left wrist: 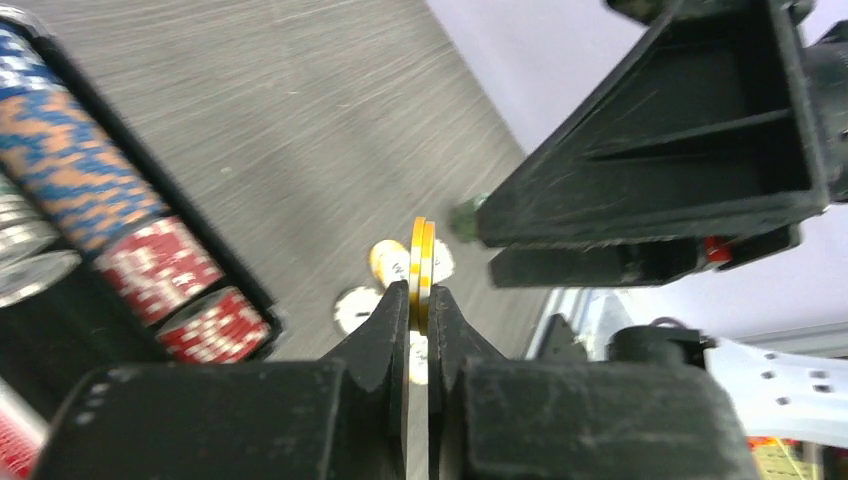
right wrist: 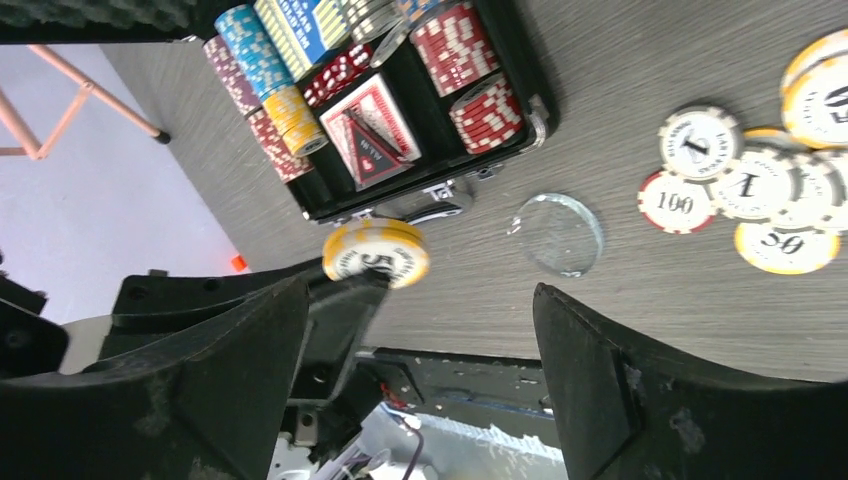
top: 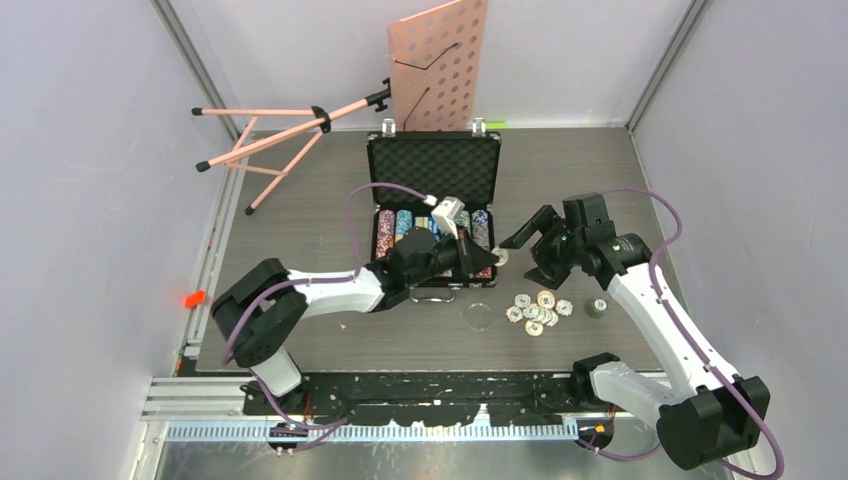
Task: Pack up texas hold em set
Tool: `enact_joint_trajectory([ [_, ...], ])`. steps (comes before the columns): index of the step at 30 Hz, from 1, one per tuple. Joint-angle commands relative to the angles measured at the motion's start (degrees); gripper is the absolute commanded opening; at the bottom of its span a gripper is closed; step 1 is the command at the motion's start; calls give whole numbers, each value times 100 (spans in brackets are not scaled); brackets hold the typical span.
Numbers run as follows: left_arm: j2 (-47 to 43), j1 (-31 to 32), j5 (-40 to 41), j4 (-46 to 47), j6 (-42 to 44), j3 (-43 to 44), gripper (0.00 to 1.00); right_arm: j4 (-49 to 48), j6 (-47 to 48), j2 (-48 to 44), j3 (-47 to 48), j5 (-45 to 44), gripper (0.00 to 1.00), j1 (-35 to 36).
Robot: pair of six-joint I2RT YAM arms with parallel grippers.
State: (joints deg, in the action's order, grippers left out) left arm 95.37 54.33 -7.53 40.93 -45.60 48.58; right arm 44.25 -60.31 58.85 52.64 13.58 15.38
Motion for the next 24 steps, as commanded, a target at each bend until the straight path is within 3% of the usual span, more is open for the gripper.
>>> enact_joint_trajectory([
  [1, -957, -245, -123, -1731, 1399, 16, 0, 337, 384, -89, 396, -525, 89, -55],
  [3, -1339, -248, 572, -3348, 2289, 224, 0, 462, 562, -122, 453, -718, 89, -75],
  [5, -1753, -263, 1172, -4183, 3024, 209, 0, 525, 659, -177, 454, -886, 89, -87],
  [8, -2424, -370, 1227, -4371, 3870, -220, 0, 529, 735, -247, 324, -1055, 89, -94],
  [13, -3027, -894, 437, -4571, 5417, -655, 0, 549, 776, -242, 238, -1081, 89, -109],
  [19, -2490, -1803, -212, -5238, 6185, -395, 0, 539, 741, -522, 191, -1232, 89, -112],
  [24, -2066, -1848, -34, -5323, 6694, -253, 0, 699, 824, -445, 426, -1265, 89, -114],
])
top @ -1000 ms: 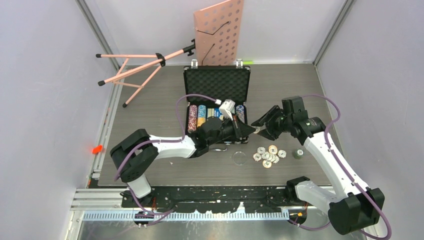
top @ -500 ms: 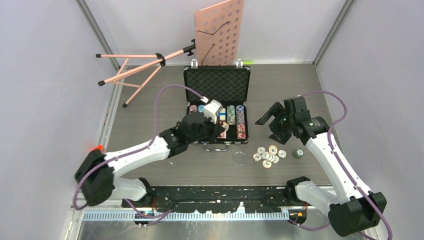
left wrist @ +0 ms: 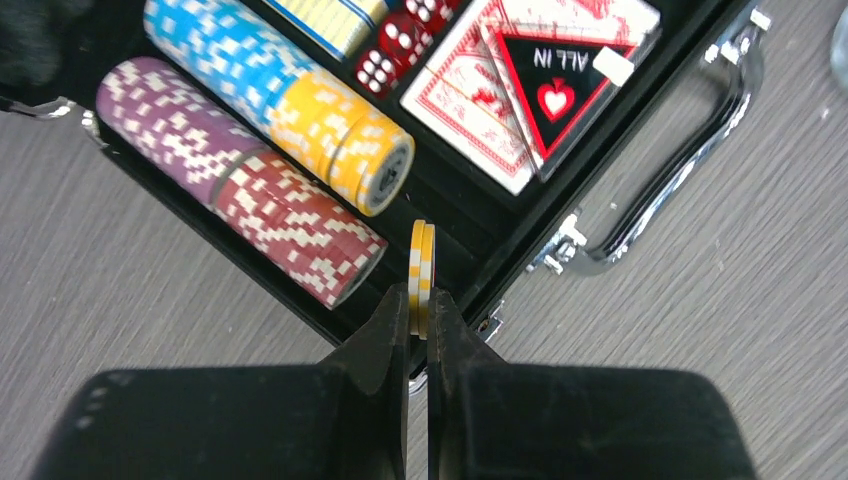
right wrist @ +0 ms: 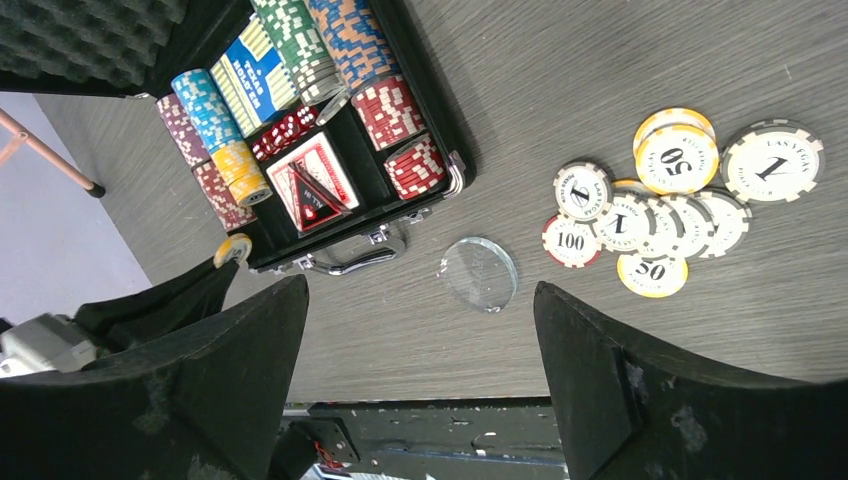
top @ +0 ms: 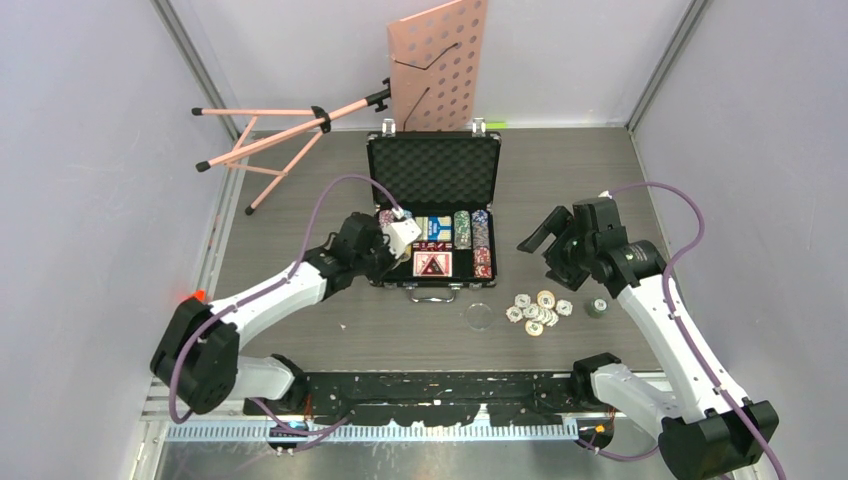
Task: Pack up texas hold em set
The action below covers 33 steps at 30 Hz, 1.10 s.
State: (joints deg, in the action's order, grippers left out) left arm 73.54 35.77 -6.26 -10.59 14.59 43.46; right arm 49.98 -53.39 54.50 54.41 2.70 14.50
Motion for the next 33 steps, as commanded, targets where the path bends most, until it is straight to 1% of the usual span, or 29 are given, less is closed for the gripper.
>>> enact_joint_trajectory([
  [1, 164, 9, -127, -92, 701, 240, 0, 142, 138, -6, 260, -179, 89, -26],
  [7, 456, -40, -160, -21, 790, 370, 0, 153, 105, 10, 272, -188, 89, -27],
  [22, 1150, -35, -143, 593, 914, 630, 0, 153, 74, -122, 21, -244, 89, -27],
  [24, 1245, -35, -64, 610, 926, 681, 6, 153, 74, -142, -17, -236, 89, -26],
  [26, 1328, -35, 31, 600, 953, 736, 16, 148, 75, -156, -45, -235, 89, -26],
  [30, 1359, -35, 89, 665, 950, 752, 27, 151, 70, -159, -74, -242, 89, -26],
  [33, 1307, -35, 125, 664, 930, 756, 29, 146, 68, -146, -110, -251, 89, -26],
])
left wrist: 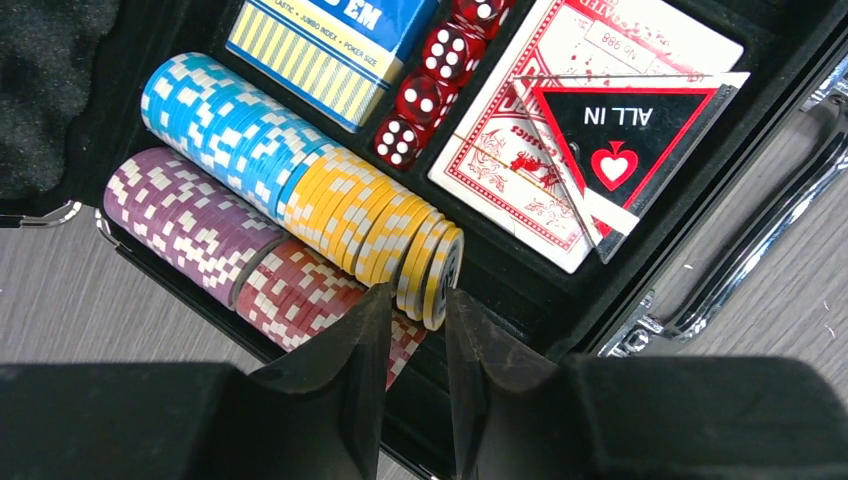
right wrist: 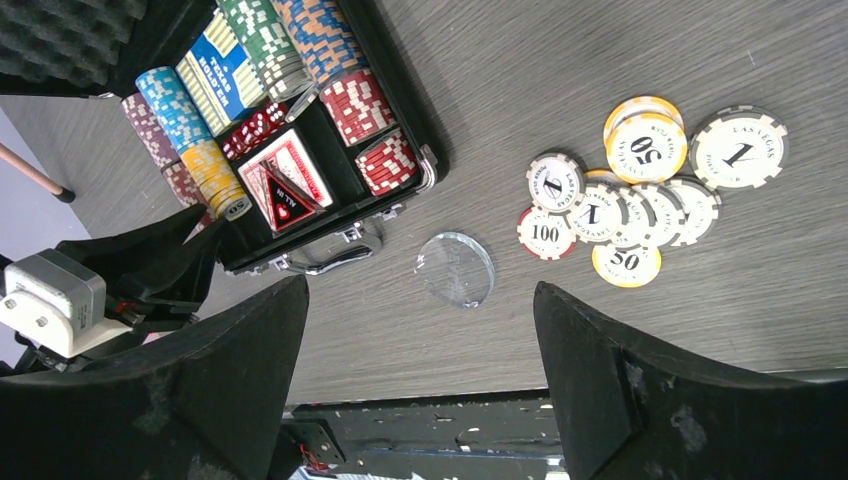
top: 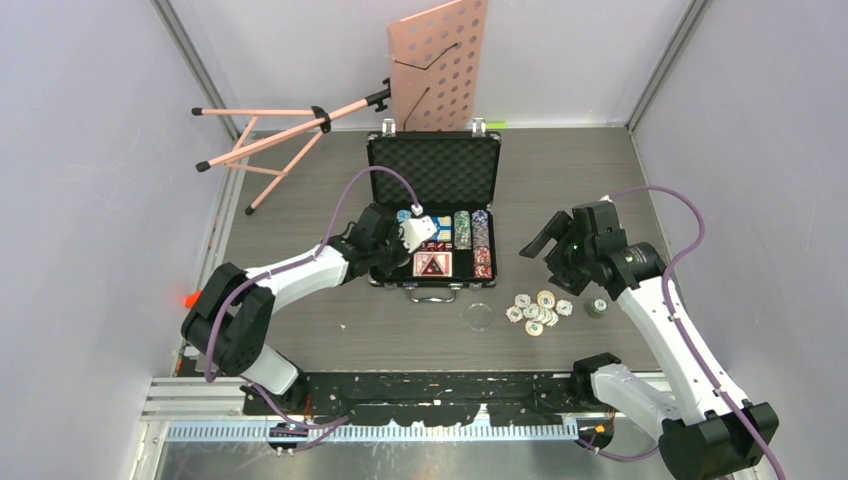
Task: Pack up texas hold em set
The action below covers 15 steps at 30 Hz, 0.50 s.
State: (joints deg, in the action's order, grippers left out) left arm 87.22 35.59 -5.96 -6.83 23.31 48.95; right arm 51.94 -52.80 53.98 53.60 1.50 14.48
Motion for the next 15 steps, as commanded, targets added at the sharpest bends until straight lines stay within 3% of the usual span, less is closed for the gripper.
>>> enact_joint_trajectory([
  [1, -72, -17, 109, 282, 67, 203, 30, -47, 9, -86, -36, -132, 89, -24],
  [15, -57, -19, 457, 534, 147, 106, 27, 344, 284, 392, -205, -128, 91, -25],
])
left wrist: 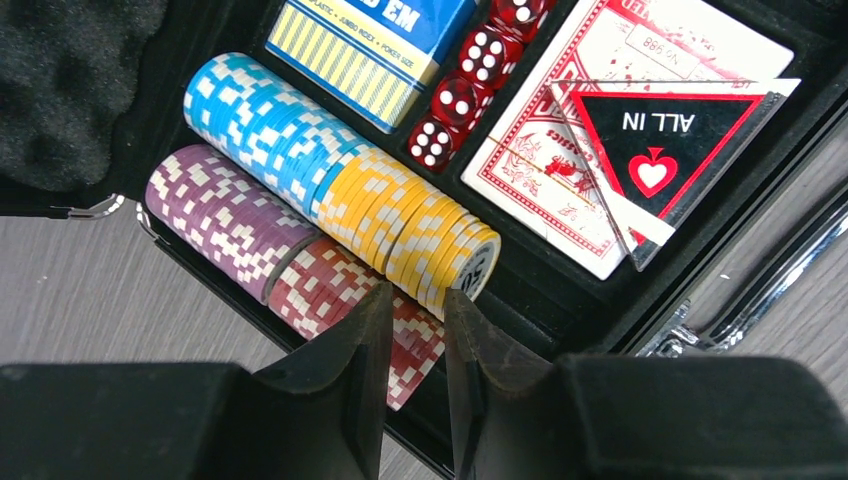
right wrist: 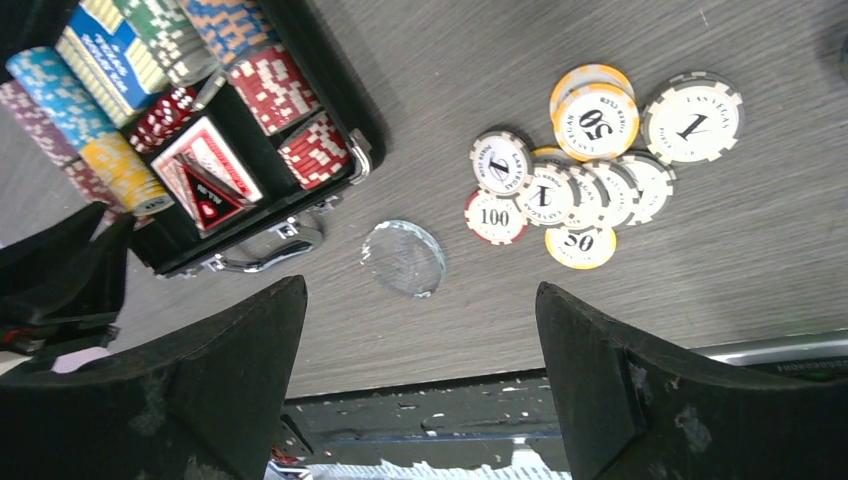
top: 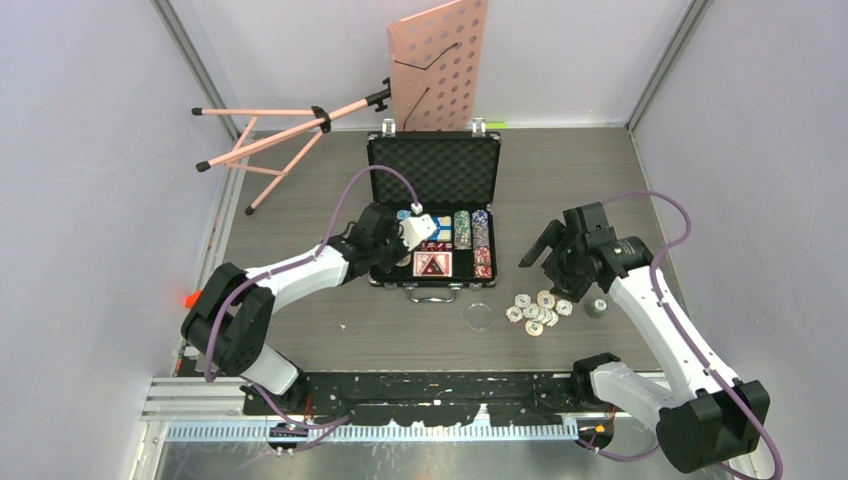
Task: Pack up texas hold em set
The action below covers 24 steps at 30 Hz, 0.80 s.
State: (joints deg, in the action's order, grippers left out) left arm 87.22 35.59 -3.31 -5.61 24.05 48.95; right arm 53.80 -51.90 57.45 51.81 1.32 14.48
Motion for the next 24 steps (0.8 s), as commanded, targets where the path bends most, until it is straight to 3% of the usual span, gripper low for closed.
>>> enact_joint_trajectory([
  [1, -53, -20, 215, 469, 40, 106, 27, 153, 225, 46, -50, -96, 91, -25],
  [7, -244, 4, 67, 526, -169, 56, 26, 60, 518, 338, -307, 249, 97, 231],
  [13, -902, 24, -11, 355, -576, -112, 33, 14, 516, 716, -367, -358, 100, 1104],
  [17, -1629, 23, 94, 223, -1328, -358, 48, -383, 539, 899, -466, -301, 100, 1559],
  [21, -2176, 23, 279, 118, -2581, -633, 97, -776, 573, 1217, -413, -364, 100, 2105],
  [24, -2575, 1, 1355, -235, -4073, -793, 100, -921, 619, 1530, -335, -573, 99, 2530],
])
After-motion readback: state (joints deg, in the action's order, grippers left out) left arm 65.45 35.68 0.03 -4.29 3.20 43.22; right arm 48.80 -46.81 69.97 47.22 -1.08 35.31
